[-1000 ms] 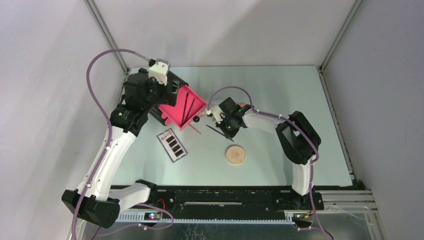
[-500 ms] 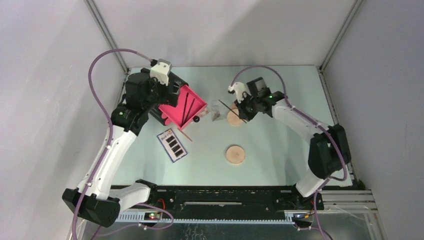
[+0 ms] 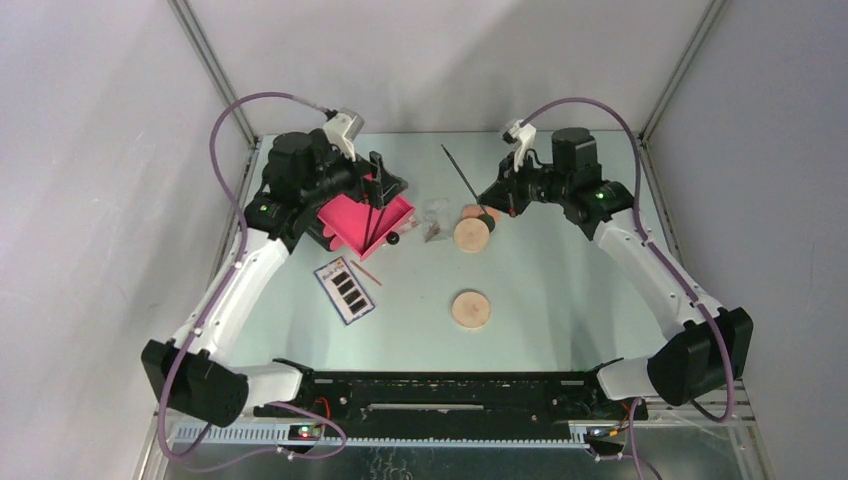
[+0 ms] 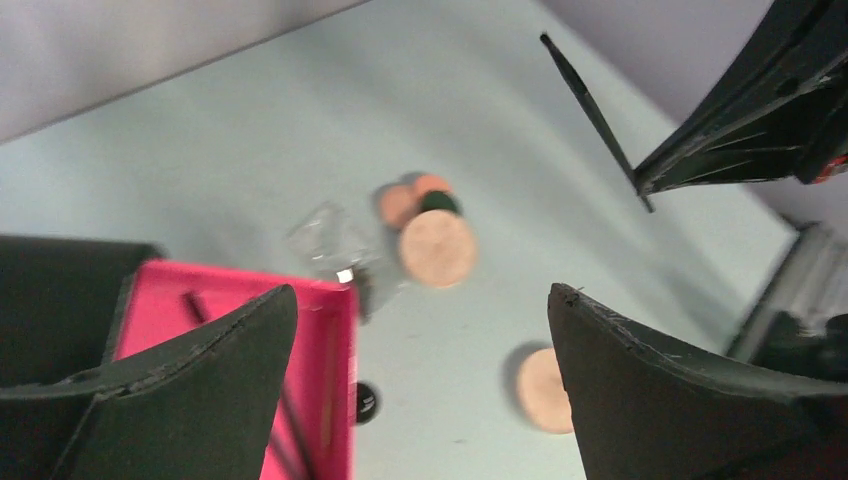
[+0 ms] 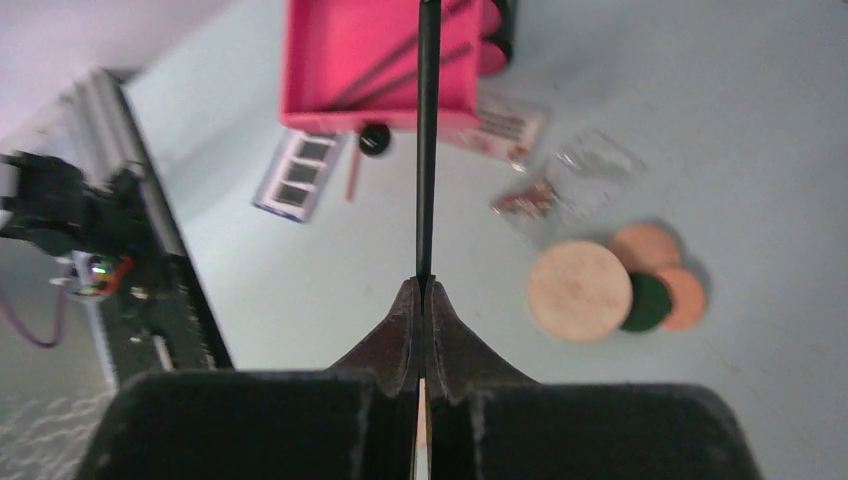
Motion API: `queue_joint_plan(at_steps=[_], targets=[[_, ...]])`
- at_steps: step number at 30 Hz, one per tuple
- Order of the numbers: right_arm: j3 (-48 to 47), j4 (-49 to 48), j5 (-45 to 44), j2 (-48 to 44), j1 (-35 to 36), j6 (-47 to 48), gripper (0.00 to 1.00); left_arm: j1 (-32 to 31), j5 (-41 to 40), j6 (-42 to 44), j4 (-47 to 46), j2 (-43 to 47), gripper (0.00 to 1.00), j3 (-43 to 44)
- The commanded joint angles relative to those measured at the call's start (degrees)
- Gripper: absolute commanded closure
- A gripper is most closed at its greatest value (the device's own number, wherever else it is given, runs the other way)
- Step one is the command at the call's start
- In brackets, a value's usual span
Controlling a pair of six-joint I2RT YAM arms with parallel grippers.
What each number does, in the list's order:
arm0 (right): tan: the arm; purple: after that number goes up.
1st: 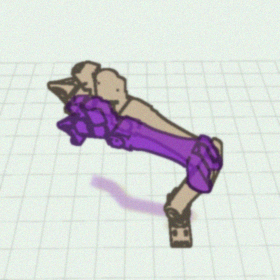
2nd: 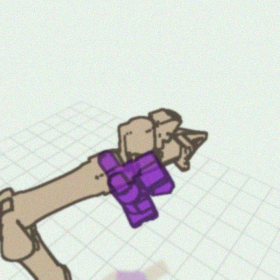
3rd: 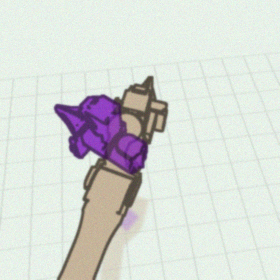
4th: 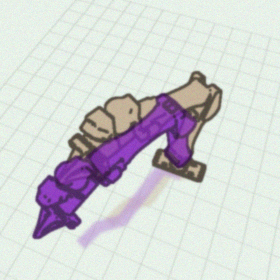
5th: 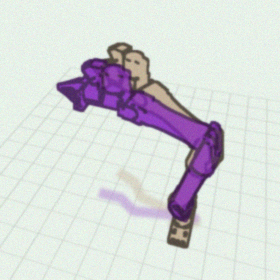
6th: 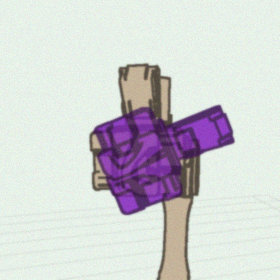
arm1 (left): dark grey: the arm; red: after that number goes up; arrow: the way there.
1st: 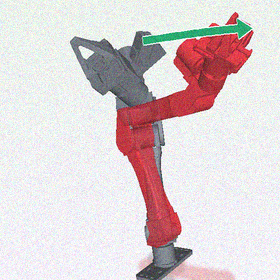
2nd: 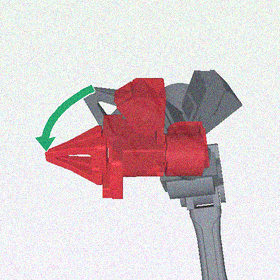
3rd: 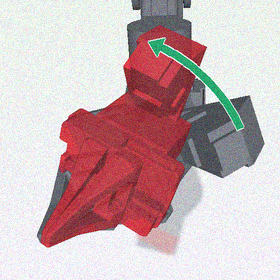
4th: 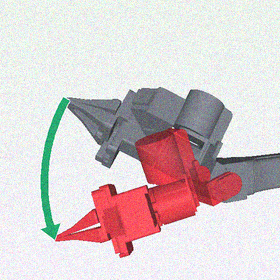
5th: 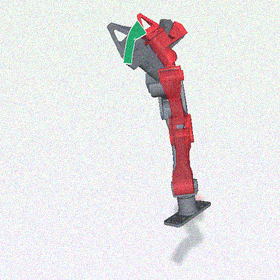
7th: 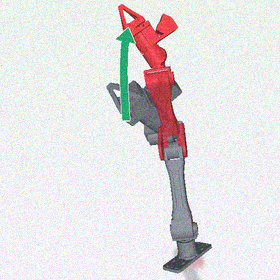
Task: Organize the makeup
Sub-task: Pick up the makeup brush from the center of the board.
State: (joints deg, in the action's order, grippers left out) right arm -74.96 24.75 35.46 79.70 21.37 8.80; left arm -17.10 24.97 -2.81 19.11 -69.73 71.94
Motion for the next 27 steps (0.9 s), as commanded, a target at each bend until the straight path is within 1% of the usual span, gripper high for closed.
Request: queue_joint_plan(at_steps=[1,4,7,12,15,19,22,25,27], targets=[[-4.21,-6.58,13.46,-1.50,-2.17,-12.24,1.00,-0.05,15.39,-15.57,-12.87,-3.46,0.00,0.75],[-4.70,-10.47,18.69,-1.11,-3.00,-19.74,1.00,-1.39,18.54,-22.30,-20.37,-5.17,0.01,0.40],[-4.65,-14.01,21.80,-0.63,-3.17,-25.44,1.00,-4.01,19.41,-25.83,-25.37,-6.18,0.04,0.19],[-4.64,-17.98,25.05,0.12,-2.86,-31.05,1.00,-7.83,19.35,-31.71,-32.16,-7.99,0.09,-0.40],[-4.59,-19.88,26.65,0.65,-2.35,-33.22,1.00,-9.17,19.36,-35.24,-35.59,-9.93,0.15,-0.15],[-4.41,-20.13,26.91,1.23,-1.44,-33.49,1.00,-9.85,21.01,-38.93,-39.93,-12.17,0.31,-0.06],[-3.74,-20.87,27.21,1.42,-1.33,-33.72,1.00,-10.05,21.61,-40.10,-41.49,-12.89,0.41,-0.54],[-3.47,-20.90,27.25,1.64,-1.33,-33.52,1.00,-10.06,22.66,-41.12,-43.09,-13.46,0.56,-0.73],[-3.52,-20.90,27.33,1.93,-1.33,-33.50,1.00,-10.06,23.21,-41.67,-43.95,-13.79,0.70,-0.75]])
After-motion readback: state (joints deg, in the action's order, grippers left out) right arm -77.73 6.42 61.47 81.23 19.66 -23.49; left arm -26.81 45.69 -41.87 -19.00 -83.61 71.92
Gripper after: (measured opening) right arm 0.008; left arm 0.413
